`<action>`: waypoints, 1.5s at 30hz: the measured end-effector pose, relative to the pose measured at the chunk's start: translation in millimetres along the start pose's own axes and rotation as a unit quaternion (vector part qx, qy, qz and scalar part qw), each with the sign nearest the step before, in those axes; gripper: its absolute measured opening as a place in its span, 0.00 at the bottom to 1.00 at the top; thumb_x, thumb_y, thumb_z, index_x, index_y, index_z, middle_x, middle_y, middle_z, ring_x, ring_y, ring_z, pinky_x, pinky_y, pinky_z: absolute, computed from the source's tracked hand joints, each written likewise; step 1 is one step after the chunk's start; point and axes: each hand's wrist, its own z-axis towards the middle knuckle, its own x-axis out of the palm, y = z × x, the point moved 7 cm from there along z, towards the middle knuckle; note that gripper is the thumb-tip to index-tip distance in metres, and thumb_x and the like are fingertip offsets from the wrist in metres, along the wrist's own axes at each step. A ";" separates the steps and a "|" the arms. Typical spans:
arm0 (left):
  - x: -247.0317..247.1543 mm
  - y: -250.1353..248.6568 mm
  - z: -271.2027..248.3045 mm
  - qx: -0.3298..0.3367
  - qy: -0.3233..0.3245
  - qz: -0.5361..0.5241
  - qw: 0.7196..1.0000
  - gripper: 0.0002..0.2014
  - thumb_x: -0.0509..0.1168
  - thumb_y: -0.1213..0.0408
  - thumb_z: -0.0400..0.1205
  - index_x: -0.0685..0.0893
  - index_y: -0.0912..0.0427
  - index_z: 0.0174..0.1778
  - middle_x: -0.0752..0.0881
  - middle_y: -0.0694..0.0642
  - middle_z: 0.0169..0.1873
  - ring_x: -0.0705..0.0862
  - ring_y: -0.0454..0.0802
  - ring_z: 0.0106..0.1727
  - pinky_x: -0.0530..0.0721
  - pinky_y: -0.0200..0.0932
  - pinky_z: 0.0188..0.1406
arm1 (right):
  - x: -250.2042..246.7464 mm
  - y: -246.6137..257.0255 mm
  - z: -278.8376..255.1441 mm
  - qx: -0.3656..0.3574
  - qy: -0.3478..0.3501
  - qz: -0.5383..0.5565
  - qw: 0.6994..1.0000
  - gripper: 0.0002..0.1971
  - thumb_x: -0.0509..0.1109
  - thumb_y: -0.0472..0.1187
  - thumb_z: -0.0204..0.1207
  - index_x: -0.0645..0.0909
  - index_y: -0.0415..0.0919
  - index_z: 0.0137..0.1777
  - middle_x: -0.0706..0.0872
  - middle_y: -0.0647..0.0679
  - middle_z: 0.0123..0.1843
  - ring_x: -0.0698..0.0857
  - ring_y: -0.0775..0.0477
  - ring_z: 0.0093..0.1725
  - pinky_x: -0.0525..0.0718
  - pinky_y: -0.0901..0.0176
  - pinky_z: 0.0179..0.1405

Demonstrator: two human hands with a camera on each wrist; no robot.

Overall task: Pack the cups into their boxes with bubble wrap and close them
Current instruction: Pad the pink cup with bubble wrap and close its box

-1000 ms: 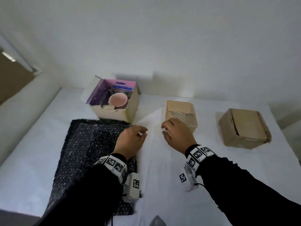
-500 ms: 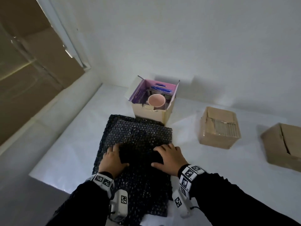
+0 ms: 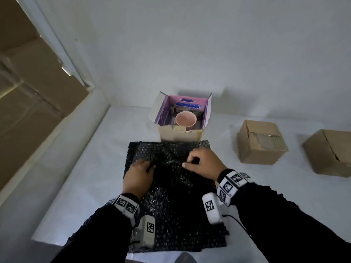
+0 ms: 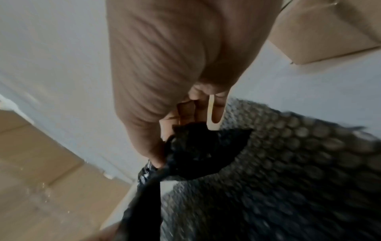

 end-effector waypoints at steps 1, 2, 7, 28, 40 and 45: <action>-10.2 -5.1 4.7 0.022 -0.043 -0.030 0.998 0.09 0.66 0.60 0.83 0.86 0.63 0.46 0.85 0.59 0.44 0.83 0.63 0.48 0.81 0.49 0.41 | -8.5 6.2 4.0 0.001 -0.021 0.026 0.999 0.15 0.77 0.51 0.71 0.81 0.43 0.30 0.86 0.50 0.34 0.84 0.51 0.37 0.82 0.52 0.42; -19.8 -10.8 9.1 0.036 -0.070 -0.064 0.995 0.07 0.66 0.63 0.83 0.85 0.64 0.47 0.86 0.61 0.43 0.84 0.64 0.47 0.81 0.49 0.41 | -15.4 11.4 7.2 0.004 -0.041 0.049 0.998 0.16 0.77 0.51 0.71 0.80 0.42 0.29 0.86 0.49 0.32 0.84 0.50 0.34 0.82 0.51 0.41; -49.9 -46.7 28.0 0.155 -0.053 -0.131 0.978 0.05 0.58 0.63 0.85 0.77 0.57 0.53 0.86 0.60 0.38 0.84 0.64 0.39 0.82 0.55 0.37 | -40.4 39.7 9.6 -0.031 -0.162 0.098 0.981 0.18 0.76 0.57 0.69 0.76 0.43 0.40 0.81 0.50 0.40 0.81 0.49 0.41 0.80 0.55 0.44; -120.2 -109.9 132.5 0.249 0.127 -0.037 0.959 0.09 0.57 0.58 0.83 0.67 0.49 0.57 0.84 0.53 0.40 0.83 0.54 0.41 0.76 0.49 0.40 | -124.2 76.2 71.8 -0.025 -0.123 -0.186 0.975 0.15 0.63 0.33 0.79 0.69 0.44 0.64 0.81 0.48 0.36 0.82 0.40 0.36 0.73 0.52 0.36; -109.8 -113.8 210.9 0.210 -0.151 -0.126 0.958 0.16 0.64 0.71 0.77 0.90 0.49 0.51 0.84 0.48 0.48 0.80 0.51 0.51 0.80 0.47 0.49 | -143.7 56.8 127.3 -0.003 -0.295 -0.289 0.911 0.08 0.68 0.39 0.73 0.75 0.47 0.50 0.81 0.51 0.47 0.72 0.42 0.50 0.71 0.50 0.44; -54.4 -103.5 228.3 0.200 -0.032 -0.066 0.977 0.16 0.63 0.72 0.75 0.90 0.52 0.52 0.88 0.56 0.50 0.85 0.58 0.52 0.83 0.51 0.55 | -108.7 25.0 157.9 0.064 -0.150 -0.289 0.943 0.07 0.65 0.33 0.73 0.75 0.45 0.47 0.77 0.47 0.45 0.78 0.42 0.45 0.76 0.53 0.35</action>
